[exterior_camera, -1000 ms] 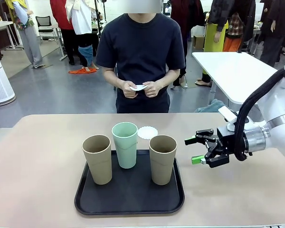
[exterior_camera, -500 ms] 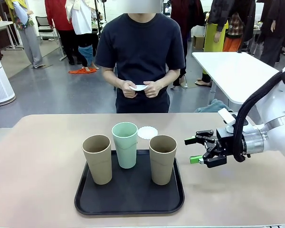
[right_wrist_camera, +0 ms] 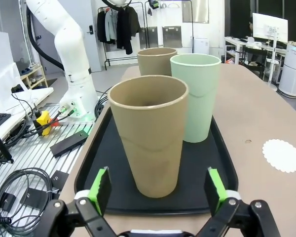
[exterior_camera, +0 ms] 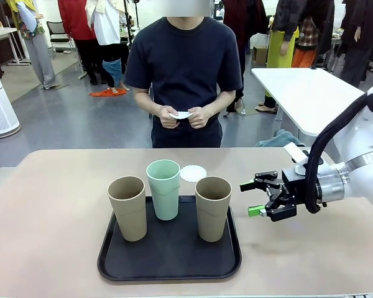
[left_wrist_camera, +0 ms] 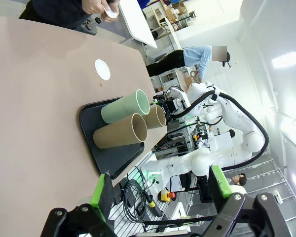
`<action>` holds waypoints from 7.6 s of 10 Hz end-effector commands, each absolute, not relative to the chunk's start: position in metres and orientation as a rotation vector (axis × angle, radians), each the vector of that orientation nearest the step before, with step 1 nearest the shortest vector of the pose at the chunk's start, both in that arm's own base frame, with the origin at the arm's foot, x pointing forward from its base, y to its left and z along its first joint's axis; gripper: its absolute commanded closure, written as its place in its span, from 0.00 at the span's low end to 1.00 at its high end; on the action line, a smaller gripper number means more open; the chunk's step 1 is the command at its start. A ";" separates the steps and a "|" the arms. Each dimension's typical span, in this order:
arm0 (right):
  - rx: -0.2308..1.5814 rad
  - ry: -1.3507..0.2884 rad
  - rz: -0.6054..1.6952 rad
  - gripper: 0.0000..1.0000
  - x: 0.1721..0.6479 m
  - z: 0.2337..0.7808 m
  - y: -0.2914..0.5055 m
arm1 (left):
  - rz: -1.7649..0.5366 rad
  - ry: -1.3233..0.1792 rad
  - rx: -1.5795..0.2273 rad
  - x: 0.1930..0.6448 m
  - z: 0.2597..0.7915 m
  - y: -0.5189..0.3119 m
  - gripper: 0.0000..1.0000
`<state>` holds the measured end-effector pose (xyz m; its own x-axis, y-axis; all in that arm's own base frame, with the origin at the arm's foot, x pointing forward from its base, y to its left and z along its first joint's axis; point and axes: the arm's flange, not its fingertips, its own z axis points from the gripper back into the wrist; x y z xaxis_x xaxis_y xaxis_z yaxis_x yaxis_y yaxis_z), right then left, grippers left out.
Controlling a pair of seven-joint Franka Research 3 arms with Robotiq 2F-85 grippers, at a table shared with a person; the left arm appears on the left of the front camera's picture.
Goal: Place coasters on the table and set cups on them.
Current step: Pick up one Reusable plastic cup and place it on a coaster set by the human.
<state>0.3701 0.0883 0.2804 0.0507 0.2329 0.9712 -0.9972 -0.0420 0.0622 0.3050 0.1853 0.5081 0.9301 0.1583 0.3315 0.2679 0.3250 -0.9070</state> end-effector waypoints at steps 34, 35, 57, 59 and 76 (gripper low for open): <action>1.273 -0.875 1.408 0.00 0.401 0.230 0.194 | -0.075 -0.402 -1.263 0.304 0.510 0.186 0.00; 1.278 -0.871 1.413 0.00 0.400 0.230 0.194 | -0.075 -0.402 -1.263 0.304 0.510 0.186 0.00; 1.104 -1.135 1.362 1.00 0.380 0.443 0.092 | -0.075 -0.402 -1.263 0.304 0.510 0.186 0.00; 1.161 -1.094 1.356 0.18 0.407 0.429 0.106 | -0.075 -0.402 -1.263 0.304 0.510 0.186 0.00; 1.169 -1.075 1.250 0.18 0.565 0.358 0.173 | -0.075 -0.402 -1.263 0.304 0.510 0.186 0.00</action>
